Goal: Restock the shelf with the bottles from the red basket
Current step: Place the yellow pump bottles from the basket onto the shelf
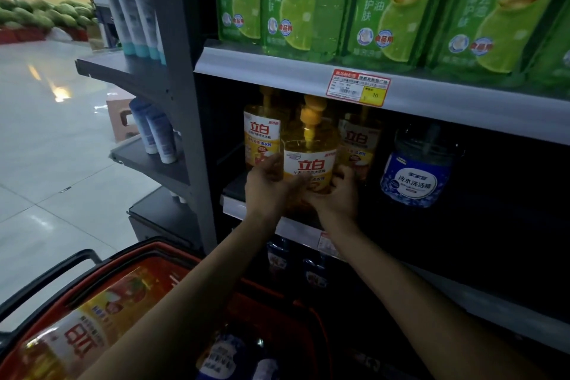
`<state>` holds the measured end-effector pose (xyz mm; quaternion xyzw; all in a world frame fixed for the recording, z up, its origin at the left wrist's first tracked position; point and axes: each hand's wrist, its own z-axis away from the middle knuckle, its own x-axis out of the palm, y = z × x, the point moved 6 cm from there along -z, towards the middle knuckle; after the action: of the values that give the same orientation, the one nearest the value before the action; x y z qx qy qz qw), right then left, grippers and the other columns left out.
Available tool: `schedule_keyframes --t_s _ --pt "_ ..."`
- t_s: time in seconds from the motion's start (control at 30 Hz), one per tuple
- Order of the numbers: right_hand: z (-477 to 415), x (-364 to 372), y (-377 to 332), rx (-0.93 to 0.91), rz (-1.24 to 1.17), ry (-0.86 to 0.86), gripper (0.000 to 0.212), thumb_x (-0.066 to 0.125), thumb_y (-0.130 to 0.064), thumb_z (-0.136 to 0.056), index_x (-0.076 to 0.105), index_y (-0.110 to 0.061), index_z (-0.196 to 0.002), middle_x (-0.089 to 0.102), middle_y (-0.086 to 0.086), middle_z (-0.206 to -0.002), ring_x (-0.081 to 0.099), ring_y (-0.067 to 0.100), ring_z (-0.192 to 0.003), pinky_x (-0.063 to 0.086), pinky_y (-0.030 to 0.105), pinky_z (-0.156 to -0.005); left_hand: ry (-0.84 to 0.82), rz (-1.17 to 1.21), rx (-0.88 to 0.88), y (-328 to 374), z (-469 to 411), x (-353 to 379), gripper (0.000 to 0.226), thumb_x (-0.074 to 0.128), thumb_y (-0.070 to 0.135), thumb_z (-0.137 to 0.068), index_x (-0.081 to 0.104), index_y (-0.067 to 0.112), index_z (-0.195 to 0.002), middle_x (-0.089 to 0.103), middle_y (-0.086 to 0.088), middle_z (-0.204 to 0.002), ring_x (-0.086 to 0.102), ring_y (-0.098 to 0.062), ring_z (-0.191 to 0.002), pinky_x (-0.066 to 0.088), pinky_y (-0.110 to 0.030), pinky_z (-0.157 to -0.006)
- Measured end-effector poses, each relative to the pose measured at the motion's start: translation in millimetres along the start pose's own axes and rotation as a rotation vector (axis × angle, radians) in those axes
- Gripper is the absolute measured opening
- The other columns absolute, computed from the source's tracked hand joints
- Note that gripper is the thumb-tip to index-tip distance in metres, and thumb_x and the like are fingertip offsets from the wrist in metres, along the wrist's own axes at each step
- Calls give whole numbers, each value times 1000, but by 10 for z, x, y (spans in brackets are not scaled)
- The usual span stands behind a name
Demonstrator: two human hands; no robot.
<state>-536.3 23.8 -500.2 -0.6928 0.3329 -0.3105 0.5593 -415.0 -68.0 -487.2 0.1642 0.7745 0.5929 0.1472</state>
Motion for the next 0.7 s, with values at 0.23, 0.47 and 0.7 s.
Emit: schedule_keyframes --t_s 0.23,0.47,0.7 --pt "-224 28 141 -110 10 110 61 77 14 -75 50 -8 -124 68 10 -119 67 20 -113 59 32 -89 107 -25 3 -112 -303 75 57 95 30 -67 64 19 -113 72 13 -102 70 -2 -97 63 -37 -83" --pt "-379 60 146 -184 28 149 62 78 12 -76 54 -2 -132 69 8 -119 68 13 -108 58 19 -82 157 5 51 -140 -452 186 49 93 21 -72 61 18 -110 67 18 -96 63 18 -86 53 -7 -65" --pt "-482 131 182 -163 77 162 64 82 6 -76 54 -4 -133 68 6 -119 68 12 -106 57 18 -82 158 -1 63 -192 -557 137 40 88 20 -79 68 18 -114 73 11 -99 67 6 -92 62 -33 -84"
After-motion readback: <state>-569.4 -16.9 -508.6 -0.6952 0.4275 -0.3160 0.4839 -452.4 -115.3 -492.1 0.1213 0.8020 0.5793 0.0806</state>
